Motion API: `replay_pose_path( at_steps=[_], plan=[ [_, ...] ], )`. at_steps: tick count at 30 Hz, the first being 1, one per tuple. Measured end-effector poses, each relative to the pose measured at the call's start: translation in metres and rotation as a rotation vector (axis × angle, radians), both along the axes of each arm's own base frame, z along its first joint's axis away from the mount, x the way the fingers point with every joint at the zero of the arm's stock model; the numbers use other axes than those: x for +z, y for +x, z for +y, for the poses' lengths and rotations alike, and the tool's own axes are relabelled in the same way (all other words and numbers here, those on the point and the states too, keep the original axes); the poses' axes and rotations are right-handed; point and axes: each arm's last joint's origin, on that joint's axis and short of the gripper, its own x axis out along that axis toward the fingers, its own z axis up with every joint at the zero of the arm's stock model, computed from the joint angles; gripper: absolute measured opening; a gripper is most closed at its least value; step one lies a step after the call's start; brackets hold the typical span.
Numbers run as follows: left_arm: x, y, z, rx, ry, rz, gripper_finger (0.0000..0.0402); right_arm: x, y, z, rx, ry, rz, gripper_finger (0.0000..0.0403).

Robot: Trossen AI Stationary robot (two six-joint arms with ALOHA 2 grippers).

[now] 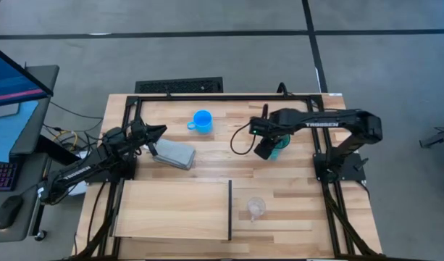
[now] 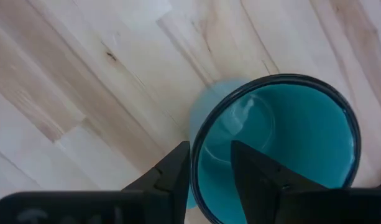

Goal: Stack small to large cups/mugs on shelf
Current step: Put the green mug on the shelf

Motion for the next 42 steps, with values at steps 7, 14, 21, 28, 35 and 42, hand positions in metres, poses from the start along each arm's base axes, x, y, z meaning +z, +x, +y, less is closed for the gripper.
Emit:
replay_pose_path(
  at_steps=[7,14,21,28,35,42],
  plan=[
    [0.000,0.000,0.000,0.003,0.000,0.000,0.0043,-0.002,0.004,0.000,0.004,-0.002,-0.017,0.0140],
    [0.000,0.000,0.001,0.024,-0.001,0.002,0.0043,-0.002,0.005,-0.001,0.008,-0.004,-0.027,0.0137],
    [0.000,0.000,0.001,0.024,-0.001,0.003,0.0043,-0.003,0.007,-0.001,0.011,0.002,-0.038,0.0137],
    [0.000,0.000,0.001,0.026,-0.001,0.003,0.0043,-0.024,0.010,-0.007,-0.010,0.034,0.088,0.0133],
    [0.000,0.000,0.001,0.026,-0.001,0.003,0.0043,-0.049,0.019,-0.011,0.016,0.058,0.171,0.0131],
    [0.000,0.000,0.001,0.027,-0.001,0.003,0.0043,-0.062,0.023,-0.010,0.053,0.084,0.216,0.0094]
  ],
)
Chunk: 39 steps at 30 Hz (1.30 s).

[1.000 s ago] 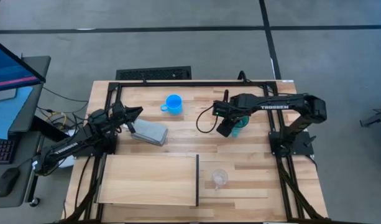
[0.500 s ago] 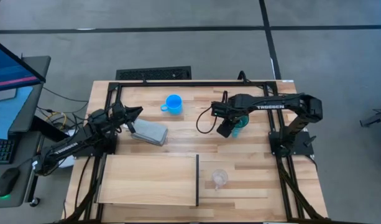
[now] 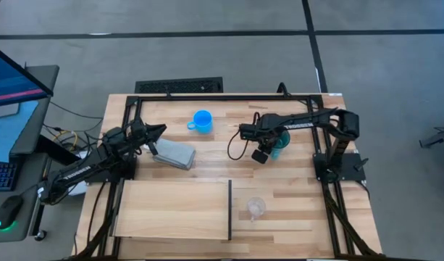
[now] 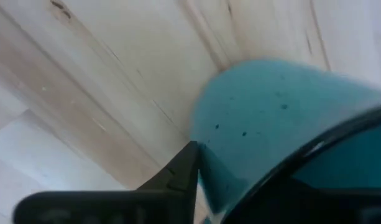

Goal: Stack small to large cups/mugs on shelf
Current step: Put the green mug on the shelf

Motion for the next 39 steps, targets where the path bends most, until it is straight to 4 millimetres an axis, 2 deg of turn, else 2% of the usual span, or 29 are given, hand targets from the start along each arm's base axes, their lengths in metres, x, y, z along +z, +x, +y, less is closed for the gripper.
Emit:
replay_pose_path(
  at_steps=[6,18,23,30,39],
  plan=[
    [0.000,0.000,0.000,0.001,0.000,0.000,0.0043,-0.001,0.002,0.000,0.016,0.023,-0.019,0.0034],
    [0.000,0.000,0.000,0.000,0.000,0.000,0.0043,0.000,0.002,0.001,0.090,0.053,-0.024,0.0034],
    [0.000,0.000,0.000,0.001,0.000,0.000,0.0043,0.006,0.002,0.003,0.094,0.109,-0.032,0.0034],
    [0.000,0.000,0.000,0.001,0.000,0.000,0.0043,0.038,0.014,0.001,0.151,0.099,-0.063,0.0034],
    [0.000,0.000,0.000,0.001,0.000,0.000,0.0043,0.098,0.025,0.001,0.168,0.079,-0.120,0.0034]
  ],
)
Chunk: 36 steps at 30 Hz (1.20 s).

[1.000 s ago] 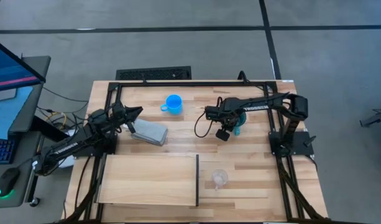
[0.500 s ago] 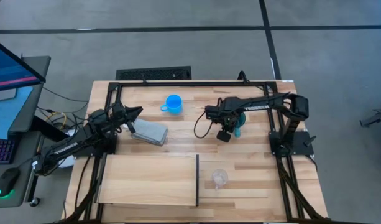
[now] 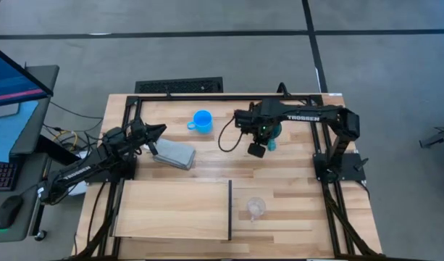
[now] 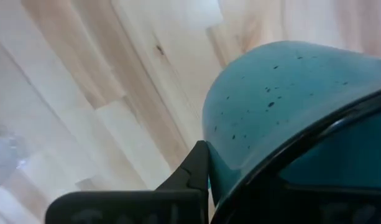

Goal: Stack small to large cups/mugs on shelf
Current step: Put the green mug on the shelf

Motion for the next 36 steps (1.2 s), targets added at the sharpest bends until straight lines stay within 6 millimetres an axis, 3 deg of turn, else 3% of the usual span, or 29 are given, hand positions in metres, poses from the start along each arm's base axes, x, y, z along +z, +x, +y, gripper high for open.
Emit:
replay_pose_path(
  at_steps=[10,16,28,36],
  plan=[
    [0.000,0.000,0.000,0.000,0.000,0.000,0.0043,0.077,0.001,0.021,-0.012,-0.019,-0.130,0.0034],
    [0.000,0.000,0.000,0.000,0.000,0.000,0.0043,0.110,0.004,0.045,-0.044,-0.009,-0.270,0.0034],
    [0.000,0.000,0.000,0.000,0.000,0.000,0.0043,0.126,0.006,0.124,0.032,0.063,-0.404,0.0034],
    [0.000,0.000,0.000,0.000,0.000,0.000,0.0043,0.131,0.008,0.164,0.109,0.123,-0.528,0.0034]
  ],
)
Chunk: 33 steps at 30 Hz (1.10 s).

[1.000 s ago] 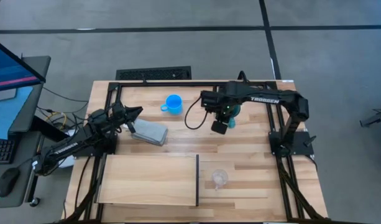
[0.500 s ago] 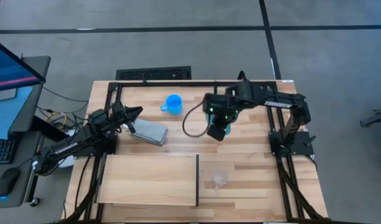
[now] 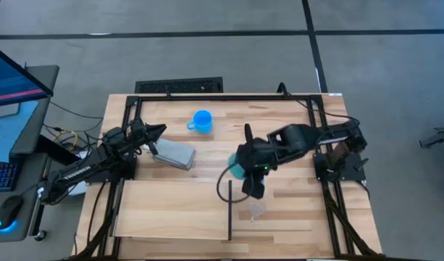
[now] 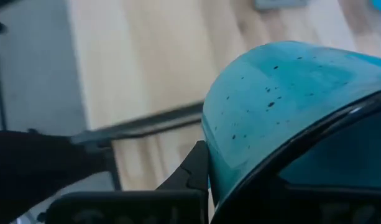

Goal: Stack small to large cups/mugs on shelf
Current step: Put the green mug on the shelf

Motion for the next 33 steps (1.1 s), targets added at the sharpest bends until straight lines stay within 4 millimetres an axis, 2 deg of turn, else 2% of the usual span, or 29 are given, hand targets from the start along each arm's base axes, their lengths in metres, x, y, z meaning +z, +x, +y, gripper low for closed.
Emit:
replay_pose_path(
  at_steps=[18,21,24,28,29,31,33],
  plan=[
    [0.000,0.000,0.000,0.000,0.000,0.000,0.0043,0.018,0.016,0.030,0.056,0.115,-0.294,0.0034],
    [0.000,0.000,0.000,0.000,0.000,0.000,0.0043,0.013,0.030,0.035,0.083,0.129,-0.340,0.0034],
    [0.000,0.000,0.000,0.000,0.000,0.000,0.0043,0.001,0.046,0.038,0.104,0.131,-0.308,0.0034],
    [0.000,0.000,0.000,-0.002,-0.002,0.003,0.0043,-0.001,0.061,0.042,0.116,0.101,-0.252,0.0034],
    [0.000,0.000,0.000,-0.001,-0.002,0.003,0.0043,0.002,0.064,0.043,0.128,0.097,-0.268,0.0034],
    [0.000,0.000,0.000,0.006,0.000,0.001,0.0043,-0.002,0.075,0.049,0.143,0.100,-0.307,0.0034],
    [-0.001,0.001,0.000,0.000,-0.007,0.012,0.0043,-0.008,0.074,0.048,0.155,0.124,-0.262,0.0034]
  ],
)
